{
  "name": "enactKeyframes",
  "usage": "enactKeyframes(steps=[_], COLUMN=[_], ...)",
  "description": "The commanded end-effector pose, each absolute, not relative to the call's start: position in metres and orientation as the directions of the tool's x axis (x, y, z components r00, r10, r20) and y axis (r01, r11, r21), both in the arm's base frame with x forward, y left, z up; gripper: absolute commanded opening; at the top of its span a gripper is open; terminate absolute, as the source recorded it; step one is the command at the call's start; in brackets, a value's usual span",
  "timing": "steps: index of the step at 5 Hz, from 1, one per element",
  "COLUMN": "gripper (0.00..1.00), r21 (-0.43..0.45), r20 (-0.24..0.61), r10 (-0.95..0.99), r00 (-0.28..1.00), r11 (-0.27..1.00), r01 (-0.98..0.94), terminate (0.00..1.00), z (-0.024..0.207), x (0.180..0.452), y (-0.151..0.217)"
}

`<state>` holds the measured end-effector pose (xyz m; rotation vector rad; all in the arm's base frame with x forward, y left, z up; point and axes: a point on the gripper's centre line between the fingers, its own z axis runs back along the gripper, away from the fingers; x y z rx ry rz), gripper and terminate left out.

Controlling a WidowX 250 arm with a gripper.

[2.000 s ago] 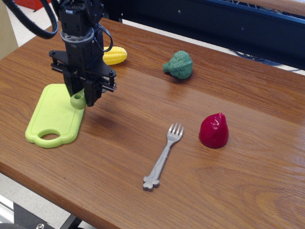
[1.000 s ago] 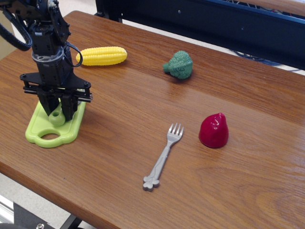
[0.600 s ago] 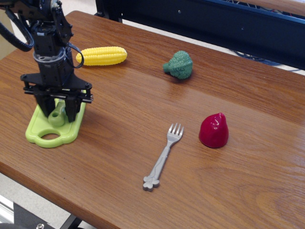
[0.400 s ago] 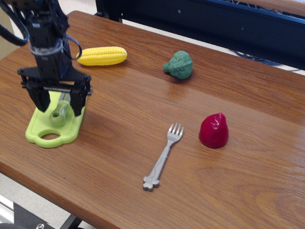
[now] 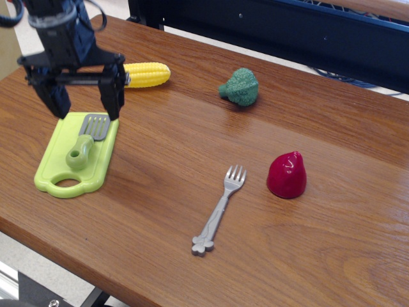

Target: Put spatula on cutting board

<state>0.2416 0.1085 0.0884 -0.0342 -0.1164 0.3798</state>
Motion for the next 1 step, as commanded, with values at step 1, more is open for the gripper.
enactKeyframes(steps=[1], gripper=[1.00], r21=[-0.052], r20=[0.157], r10=[0.363], r00=[0.919], r11=[0.932], r01=[-0.359], terminate=[1.00], z=[0.1036], x=[0.2500], y=[0.1052])
